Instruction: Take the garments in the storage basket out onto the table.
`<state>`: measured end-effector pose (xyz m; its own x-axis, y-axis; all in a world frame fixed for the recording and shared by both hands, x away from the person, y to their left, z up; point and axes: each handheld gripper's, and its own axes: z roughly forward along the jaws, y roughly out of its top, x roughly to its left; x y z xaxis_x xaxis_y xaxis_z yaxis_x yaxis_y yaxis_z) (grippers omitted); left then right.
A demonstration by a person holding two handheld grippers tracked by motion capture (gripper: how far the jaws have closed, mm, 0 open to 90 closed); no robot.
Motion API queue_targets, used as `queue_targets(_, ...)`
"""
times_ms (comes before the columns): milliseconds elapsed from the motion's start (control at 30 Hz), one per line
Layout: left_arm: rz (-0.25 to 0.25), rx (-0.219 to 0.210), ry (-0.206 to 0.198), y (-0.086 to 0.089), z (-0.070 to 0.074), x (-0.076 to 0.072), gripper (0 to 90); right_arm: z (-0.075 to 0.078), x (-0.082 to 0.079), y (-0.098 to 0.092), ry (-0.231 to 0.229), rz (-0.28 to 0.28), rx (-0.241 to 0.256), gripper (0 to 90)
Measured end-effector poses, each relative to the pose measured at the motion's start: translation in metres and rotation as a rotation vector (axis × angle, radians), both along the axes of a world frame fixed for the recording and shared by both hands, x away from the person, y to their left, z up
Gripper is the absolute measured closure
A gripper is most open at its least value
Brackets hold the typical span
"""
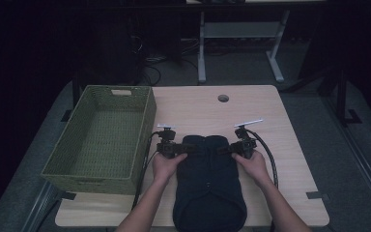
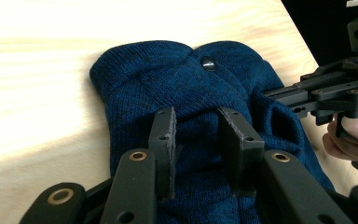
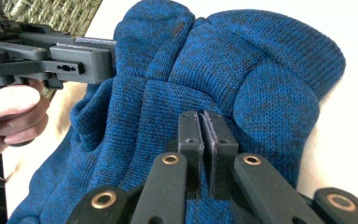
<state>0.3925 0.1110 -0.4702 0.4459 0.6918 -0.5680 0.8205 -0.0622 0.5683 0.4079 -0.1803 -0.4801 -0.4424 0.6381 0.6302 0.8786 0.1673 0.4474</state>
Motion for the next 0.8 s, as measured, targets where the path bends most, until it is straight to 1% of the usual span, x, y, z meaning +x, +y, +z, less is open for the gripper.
queue_targets(67, -0.010, -0.006, 0.002, -0.003, 0.000, -0.003, 67.5, 0.000, -0.005, -0.003, -0.006, 0.000, -0.001, 86.0)
queue_targets(167, -0.028, -0.009, 0.001, -0.008, -0.001, -0.007, 67.5, 0.001, -0.011, -0.009, 0.005, 0.010, -0.007, 85.1)
queue_targets(233, -0.040, -0.008, -0.002, -0.012, -0.001, -0.010, 67.6, 0.003, -0.014, -0.013, 0.008, 0.023, -0.021, 82.4)
queue_targets(300, -0.054, -0.006, -0.005, -0.016, 0.000, -0.012, 67.5, 0.007, -0.018, -0.016, 0.012, 0.032, -0.027, 77.6)
queue_targets(400, -0.070, -0.009, -0.004, -0.017, 0.003, -0.012, 66.8, 0.016, -0.022, -0.024, -0.007, 0.027, -0.010, 75.3)
queue_targets(467, -0.065, -0.010, -0.016, -0.014, 0.008, -0.012, 66.1, 0.023, -0.023, -0.030, -0.039, 0.008, 0.004, 73.6)
queue_targets(567, -0.039, -0.018, -0.031, -0.009, 0.014, -0.009, 65.6, 0.029, -0.019, -0.034, -0.063, -0.026, 0.017, 73.0)
queue_targets(600, -0.034, -0.015, -0.032, -0.007, 0.015, -0.008, 65.6, 0.029, -0.018, -0.035, -0.070, -0.039, 0.019, 73.0)
queue_targets(633, -0.034, -0.009, -0.030, -0.006, 0.015, -0.006, 65.6, 0.027, -0.016, -0.035, -0.066, -0.046, 0.021, 73.0)
queue_targets(700, -0.027, -0.006, -0.026, -0.005, 0.015, -0.004, 65.5, 0.021, -0.012, -0.033, -0.051, -0.050, 0.011, 73.5)
queue_targets(767, -0.023, -0.003, -0.015, -0.004, 0.012, -0.002, 65.6, 0.012, -0.008, -0.033, -0.031, -0.063, 0.016, 76.0)
queue_targets(800, -0.022, -0.001, -0.010, -0.004, 0.011, -0.002, 65.6, 0.010, -0.007, -0.033, -0.025, -0.069, 0.017, 77.3)
